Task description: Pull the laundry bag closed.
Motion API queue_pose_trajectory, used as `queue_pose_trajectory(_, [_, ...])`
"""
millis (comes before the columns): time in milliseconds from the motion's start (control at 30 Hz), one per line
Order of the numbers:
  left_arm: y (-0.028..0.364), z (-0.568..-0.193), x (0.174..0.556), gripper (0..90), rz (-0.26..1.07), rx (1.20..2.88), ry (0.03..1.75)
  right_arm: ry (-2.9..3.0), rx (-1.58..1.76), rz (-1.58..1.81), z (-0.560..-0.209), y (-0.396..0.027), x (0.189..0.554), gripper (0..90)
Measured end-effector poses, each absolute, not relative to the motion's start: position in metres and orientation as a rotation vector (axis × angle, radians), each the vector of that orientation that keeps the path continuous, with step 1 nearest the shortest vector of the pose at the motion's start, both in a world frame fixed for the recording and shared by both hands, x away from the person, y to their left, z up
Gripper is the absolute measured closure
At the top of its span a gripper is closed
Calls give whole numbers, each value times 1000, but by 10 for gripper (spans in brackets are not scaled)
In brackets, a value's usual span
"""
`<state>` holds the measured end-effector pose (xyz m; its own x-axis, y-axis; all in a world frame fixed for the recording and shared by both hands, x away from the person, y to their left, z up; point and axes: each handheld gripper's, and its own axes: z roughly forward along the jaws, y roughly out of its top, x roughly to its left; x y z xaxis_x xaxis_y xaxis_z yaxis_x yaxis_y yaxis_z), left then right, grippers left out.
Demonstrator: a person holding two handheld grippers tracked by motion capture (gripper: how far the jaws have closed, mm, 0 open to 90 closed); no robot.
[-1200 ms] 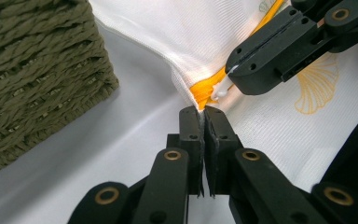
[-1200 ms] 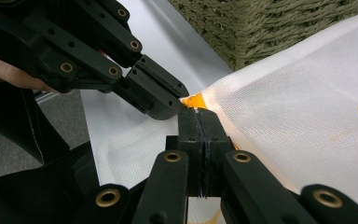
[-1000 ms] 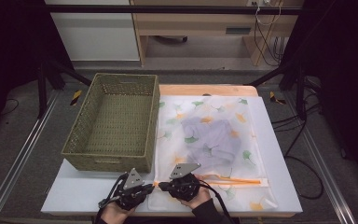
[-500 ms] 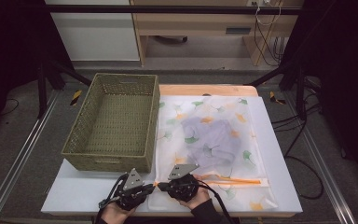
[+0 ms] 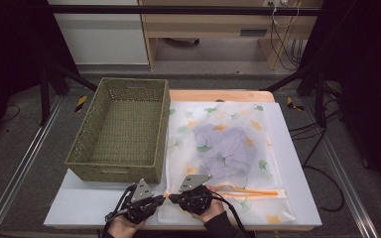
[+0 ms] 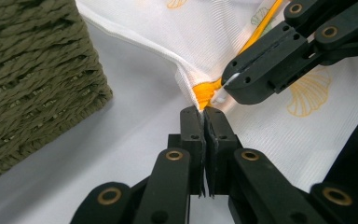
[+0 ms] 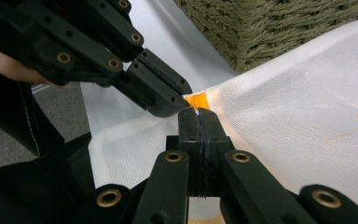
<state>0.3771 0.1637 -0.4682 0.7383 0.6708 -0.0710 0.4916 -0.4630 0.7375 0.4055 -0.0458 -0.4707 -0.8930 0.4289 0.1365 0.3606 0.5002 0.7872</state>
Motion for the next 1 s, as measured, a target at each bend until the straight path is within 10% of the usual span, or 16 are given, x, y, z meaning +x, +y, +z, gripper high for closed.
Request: queue_pose_trajectory(1000, [163, -469, 376, 857, 305, 2132, 894, 2621, 780, 1384, -472, -51, 399, 832])
